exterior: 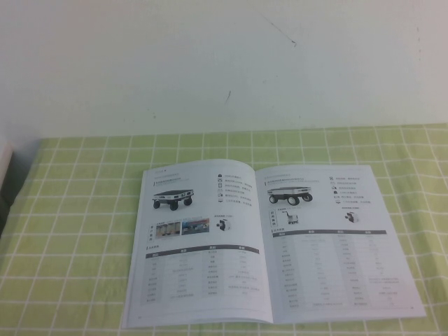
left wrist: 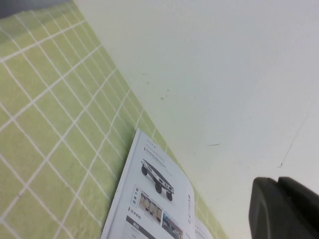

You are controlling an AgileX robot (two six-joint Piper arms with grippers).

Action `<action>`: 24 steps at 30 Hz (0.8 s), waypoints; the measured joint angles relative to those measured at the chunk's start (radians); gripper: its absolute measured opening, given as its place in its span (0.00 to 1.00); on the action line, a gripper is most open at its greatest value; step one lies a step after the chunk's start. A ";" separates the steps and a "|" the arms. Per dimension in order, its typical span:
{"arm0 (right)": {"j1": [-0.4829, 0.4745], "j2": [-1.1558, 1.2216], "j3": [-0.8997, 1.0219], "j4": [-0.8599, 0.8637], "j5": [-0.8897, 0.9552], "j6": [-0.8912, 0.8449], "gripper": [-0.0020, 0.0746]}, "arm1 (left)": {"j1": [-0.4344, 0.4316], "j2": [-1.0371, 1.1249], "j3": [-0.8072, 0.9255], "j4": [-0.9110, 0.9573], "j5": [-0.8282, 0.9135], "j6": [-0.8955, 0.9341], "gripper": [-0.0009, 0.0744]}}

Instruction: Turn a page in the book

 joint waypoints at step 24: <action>0.000 0.018 -0.007 0.062 0.043 -0.411 0.04 | 0.000 0.121 -0.320 0.008 0.267 0.702 0.01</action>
